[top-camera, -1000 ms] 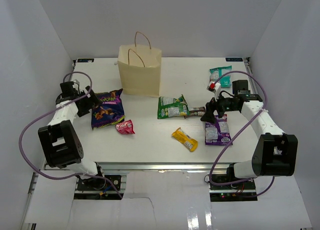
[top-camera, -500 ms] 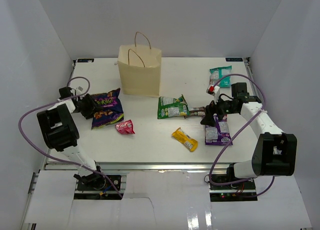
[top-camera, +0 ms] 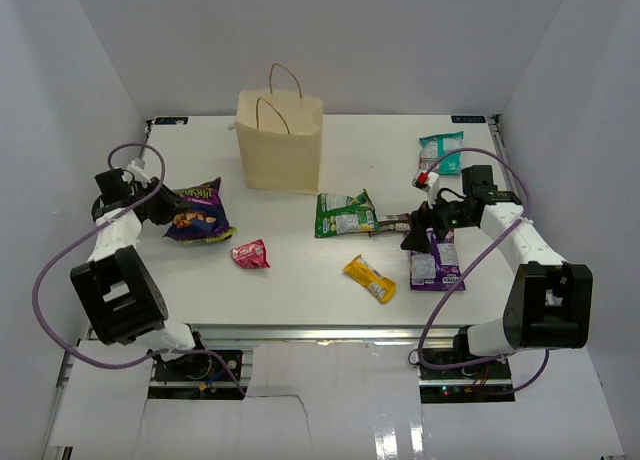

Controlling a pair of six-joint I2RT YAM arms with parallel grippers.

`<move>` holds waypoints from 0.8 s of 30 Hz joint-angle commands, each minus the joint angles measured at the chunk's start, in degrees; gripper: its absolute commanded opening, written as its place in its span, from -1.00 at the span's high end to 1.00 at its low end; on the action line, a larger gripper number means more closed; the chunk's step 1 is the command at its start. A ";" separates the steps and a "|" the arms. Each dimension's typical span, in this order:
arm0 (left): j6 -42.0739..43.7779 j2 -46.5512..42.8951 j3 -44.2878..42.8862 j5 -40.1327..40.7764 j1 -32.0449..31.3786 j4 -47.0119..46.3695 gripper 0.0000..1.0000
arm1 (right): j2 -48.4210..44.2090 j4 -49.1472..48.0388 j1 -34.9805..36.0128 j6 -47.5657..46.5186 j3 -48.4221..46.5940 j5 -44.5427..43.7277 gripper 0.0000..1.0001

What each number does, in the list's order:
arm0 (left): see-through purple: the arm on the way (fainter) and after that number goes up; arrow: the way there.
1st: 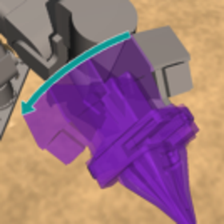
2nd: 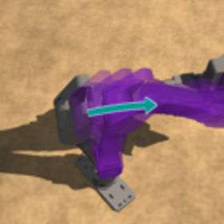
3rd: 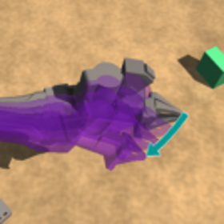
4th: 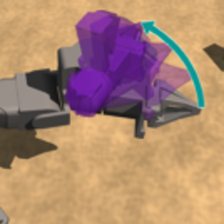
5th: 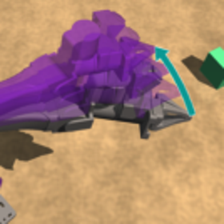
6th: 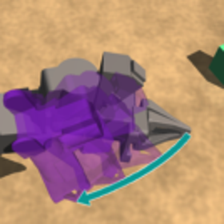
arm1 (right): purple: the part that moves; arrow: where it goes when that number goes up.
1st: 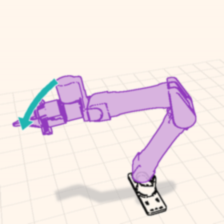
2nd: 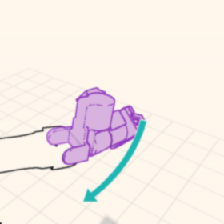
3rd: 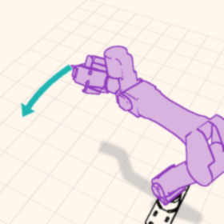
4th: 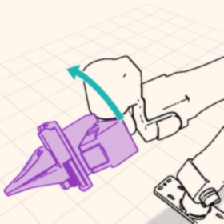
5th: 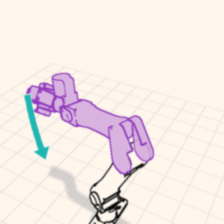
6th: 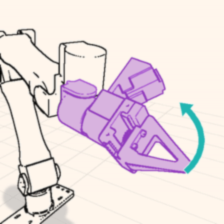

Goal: Place the snacks into the paper bag

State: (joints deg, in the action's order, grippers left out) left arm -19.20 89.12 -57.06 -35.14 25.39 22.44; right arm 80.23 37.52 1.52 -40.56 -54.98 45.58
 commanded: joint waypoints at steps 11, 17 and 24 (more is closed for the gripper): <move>-8.21 -14.50 -8.67 -3.62 0.45 -13.12 0.87 | 0.37 0.89 -0.20 -0.67 -2.50 1.96 -0.81; -9.37 -10.12 -24.13 -2.49 -4.09 -16.36 0.87 | 0.63 1.33 -0.20 -1.02 -3.20 1.97 -0.81; 2.58 -1.07 -44.96 2.87 -12.81 -15.49 0.87 | 0.72 1.42 -0.20 -1.28 -3.20 1.88 -0.81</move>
State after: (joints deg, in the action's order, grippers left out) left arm -21.67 88.77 -94.50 -31.83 14.90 14.06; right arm 80.97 37.87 1.52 -40.91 -56.29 45.71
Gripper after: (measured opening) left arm 0.328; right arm 0.902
